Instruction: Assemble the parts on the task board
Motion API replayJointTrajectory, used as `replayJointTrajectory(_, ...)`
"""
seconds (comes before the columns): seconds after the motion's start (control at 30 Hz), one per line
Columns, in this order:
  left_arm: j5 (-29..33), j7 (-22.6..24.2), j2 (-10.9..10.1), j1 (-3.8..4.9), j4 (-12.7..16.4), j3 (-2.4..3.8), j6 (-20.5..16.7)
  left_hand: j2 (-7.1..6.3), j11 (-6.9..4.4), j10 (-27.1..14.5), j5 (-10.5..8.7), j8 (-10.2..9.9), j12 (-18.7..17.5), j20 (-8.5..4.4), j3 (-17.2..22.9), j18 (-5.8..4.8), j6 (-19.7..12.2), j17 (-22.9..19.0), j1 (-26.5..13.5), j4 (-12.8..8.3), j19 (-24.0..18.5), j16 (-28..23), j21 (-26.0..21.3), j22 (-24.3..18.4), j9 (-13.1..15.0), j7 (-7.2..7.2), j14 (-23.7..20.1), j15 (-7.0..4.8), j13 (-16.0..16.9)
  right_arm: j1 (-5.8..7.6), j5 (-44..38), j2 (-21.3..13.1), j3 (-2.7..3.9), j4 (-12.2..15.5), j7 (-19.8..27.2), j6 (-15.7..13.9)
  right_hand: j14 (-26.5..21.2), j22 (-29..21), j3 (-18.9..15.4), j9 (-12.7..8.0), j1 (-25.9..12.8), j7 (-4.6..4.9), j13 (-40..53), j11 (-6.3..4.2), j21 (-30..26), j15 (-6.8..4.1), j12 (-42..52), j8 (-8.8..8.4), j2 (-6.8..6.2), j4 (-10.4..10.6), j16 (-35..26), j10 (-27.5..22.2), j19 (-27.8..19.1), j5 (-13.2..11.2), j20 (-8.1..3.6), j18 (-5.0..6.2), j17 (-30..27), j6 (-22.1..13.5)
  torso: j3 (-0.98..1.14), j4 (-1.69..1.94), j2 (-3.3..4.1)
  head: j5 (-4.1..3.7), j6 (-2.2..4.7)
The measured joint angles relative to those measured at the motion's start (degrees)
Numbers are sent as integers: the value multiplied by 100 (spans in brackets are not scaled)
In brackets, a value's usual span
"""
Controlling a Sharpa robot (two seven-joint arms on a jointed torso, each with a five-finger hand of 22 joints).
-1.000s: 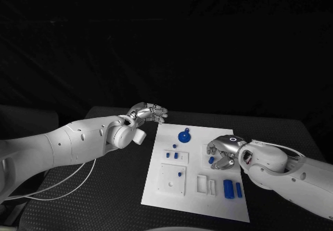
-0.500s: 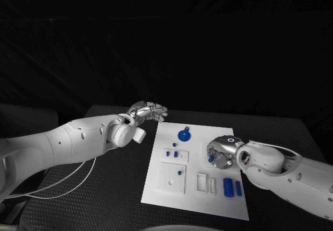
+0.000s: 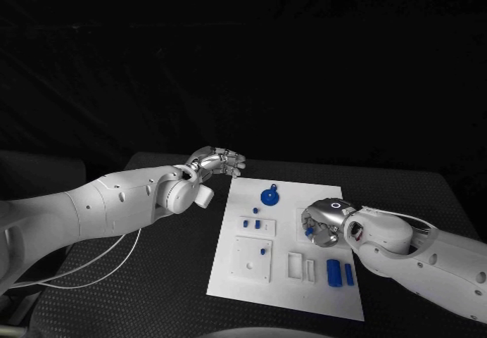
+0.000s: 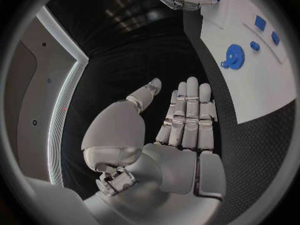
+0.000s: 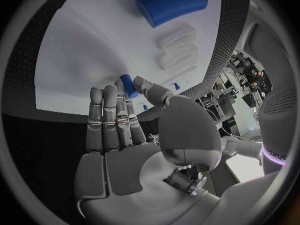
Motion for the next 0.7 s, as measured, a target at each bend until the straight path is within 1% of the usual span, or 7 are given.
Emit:
replayJointTrajectory(0.07,0,0,0,0,0,0,0,0,0,0,0,0,0,0,0,-1,0,6,0,0,0,0,0,0,0,0,0,0,0,-3,-19,2,0,2,-5,-23,34,1,61,0,-24,-22,9,-10,28,-32,23,36,25,-17,14,72,55,0,-15,-10,-2,65,1,0,0,1,-4)
replayJointTrajectory(0.17,0,0,0,0,-1,0,1,0,0,0,0,0,0,0,0,-2,0,6,0,0,0,0,0,0,0,0,0,0,0,-10,-61,3,-1,8,-15,-95,97,2,169,4,12,-54,50,-61,66,-92,94,87,82,-53,62,208,129,-1,-41,-40,-3,190,1,0,-1,2,-8)
replayJointTrajectory(0.27,0,0,0,0,-2,0,2,0,0,0,0,0,0,0,0,-3,0,5,0,0,0,0,0,0,5,0,0,0,0,-10,-111,-4,-1,27,-38,-189,187,3,303,13,-9,-119,112,-119,101,-163,116,122,115,-80,74,317,229,-1,-100,-74,-4,280,0,0,-2,-2,-14)
replayJointTrajectory(0.37,0,0,0,0,-3,0,3,0,0,0,0,0,0,0,0,-4,0,5,0,0,0,0,0,0,5,0,0,0,0,-14,-158,-25,-1,58,-57,-278,226,2,404,13,-14,-136,163,-152,122,-182,141,153,120,-99,74,358,264,-6,-122,-71,-11,347,-1,0,-2,-3,-17)
replayJointTrajectory(0.53,1,0,-2,0,-7,0,5,0,0,0,0,0,0,0,0,-6,0,11,0,0,0,0,0,-1,4,0,0,0,0,-16,-213,-104,2,165,-79,-408,264,6,471,13,-14,-138,189,-163,155,-202,141,170,120,-110,75,407,296,-23,-153,-70,-16,359,-1,0,-2,2,-18)
replayJointTrajectory(0.6,1,0,-1,0,-11,0,5,0,0,0,0,0,0,0,0,-7,0,11,0,0,0,0,0,4,4,0,0,0,0,-21,-222,-140,25,226,-85,-443,266,6,495,13,-14,-139,213,-163,161,-203,141,171,120,-104,75,409,317,-23,-135,-70,-16,360,-1,0,-2,8,-19)
replayJointTrajectory(0.7,1,0,3,0,-15,0,6,0,0,0,0,0,0,0,0,-9,0,11,0,0,0,0,0,4,4,0,0,0,0,-28,-228,-192,125,363,-85,-487,266,7,503,13,-14,-139,216,-163,161,-203,141,174,120,-110,75,409,317,-23,-135,-69,-16,360,-1,-3,-3,20,-21)
